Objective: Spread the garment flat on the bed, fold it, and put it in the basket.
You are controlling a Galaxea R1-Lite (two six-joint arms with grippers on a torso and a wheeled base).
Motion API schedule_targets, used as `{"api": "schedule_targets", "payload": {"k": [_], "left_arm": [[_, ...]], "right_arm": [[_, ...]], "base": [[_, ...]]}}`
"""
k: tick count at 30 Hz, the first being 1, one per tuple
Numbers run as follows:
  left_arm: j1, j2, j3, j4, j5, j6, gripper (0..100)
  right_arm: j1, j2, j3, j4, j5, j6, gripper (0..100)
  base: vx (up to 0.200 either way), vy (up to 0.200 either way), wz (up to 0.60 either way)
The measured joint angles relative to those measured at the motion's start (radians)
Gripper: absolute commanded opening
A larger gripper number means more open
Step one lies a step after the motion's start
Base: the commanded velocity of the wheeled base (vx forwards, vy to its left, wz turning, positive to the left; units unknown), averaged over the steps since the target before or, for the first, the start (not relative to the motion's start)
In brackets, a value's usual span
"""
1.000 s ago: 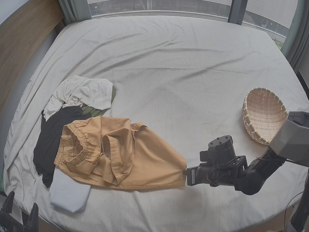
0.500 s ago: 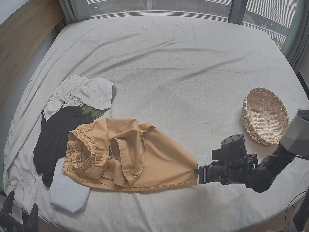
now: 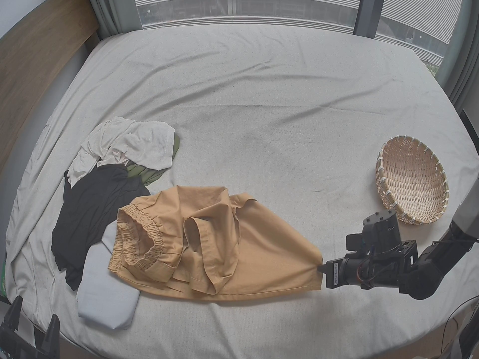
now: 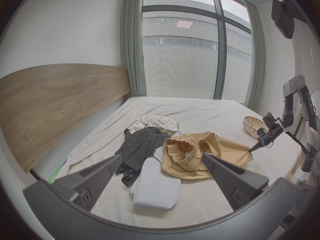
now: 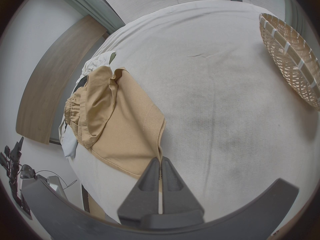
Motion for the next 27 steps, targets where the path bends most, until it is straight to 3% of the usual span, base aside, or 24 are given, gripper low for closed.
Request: {"api": "schedule_targets", "payload": {"k": [27], "left_arm": [[0.000, 0.000, 0.000, 0.000, 0.000, 0.004, 100]], "right_arm": [[-0.217, -0.086, 0.135, -0.010, 0.075, -0.085, 0]], "base": [[0.000, 0.000, 0.00]]}}
